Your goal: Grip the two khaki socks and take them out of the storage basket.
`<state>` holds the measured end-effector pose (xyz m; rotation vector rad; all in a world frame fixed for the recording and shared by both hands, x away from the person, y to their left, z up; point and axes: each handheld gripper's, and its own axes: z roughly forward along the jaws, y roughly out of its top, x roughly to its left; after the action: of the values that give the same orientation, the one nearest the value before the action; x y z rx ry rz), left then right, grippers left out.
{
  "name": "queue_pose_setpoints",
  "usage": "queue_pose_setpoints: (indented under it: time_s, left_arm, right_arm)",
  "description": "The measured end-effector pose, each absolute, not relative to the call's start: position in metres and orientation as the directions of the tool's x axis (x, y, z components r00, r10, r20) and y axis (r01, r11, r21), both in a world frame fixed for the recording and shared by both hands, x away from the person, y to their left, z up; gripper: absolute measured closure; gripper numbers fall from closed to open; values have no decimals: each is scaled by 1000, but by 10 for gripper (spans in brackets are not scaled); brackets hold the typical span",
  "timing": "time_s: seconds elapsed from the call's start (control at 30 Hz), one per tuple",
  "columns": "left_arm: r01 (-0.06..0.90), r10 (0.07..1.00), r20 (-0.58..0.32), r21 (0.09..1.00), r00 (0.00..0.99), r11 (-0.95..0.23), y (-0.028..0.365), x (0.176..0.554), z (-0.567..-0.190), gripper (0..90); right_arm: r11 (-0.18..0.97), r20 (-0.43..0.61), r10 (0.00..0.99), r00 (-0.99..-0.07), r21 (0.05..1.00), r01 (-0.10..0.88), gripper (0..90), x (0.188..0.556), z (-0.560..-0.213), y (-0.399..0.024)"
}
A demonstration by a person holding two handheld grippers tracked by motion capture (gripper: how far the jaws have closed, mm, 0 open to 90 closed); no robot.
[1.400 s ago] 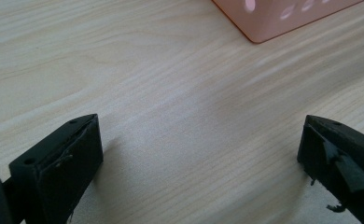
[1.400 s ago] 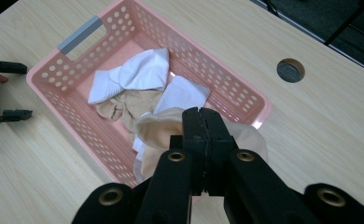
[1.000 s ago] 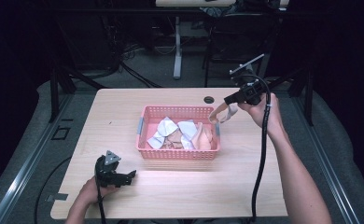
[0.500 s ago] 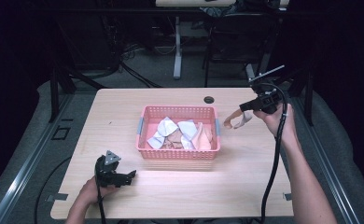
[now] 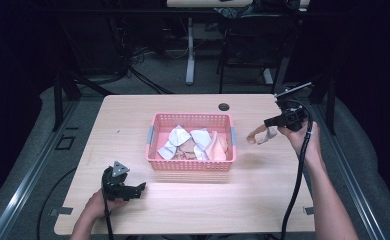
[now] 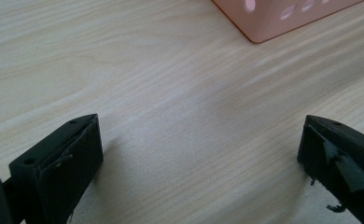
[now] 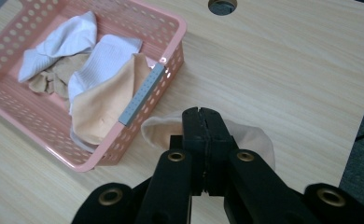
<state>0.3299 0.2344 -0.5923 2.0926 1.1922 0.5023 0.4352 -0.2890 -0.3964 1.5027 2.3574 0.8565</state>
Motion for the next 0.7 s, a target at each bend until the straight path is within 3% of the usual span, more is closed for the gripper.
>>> queue_pose_setpoints:
  time_s: [0.7]
  left_arm:
    - [604, 861, 3, 712, 509, -359, 234, 330, -592, 1]
  right_arm:
    - [322, 109, 903, -416, 468, 823, 899, 442, -446, -295]
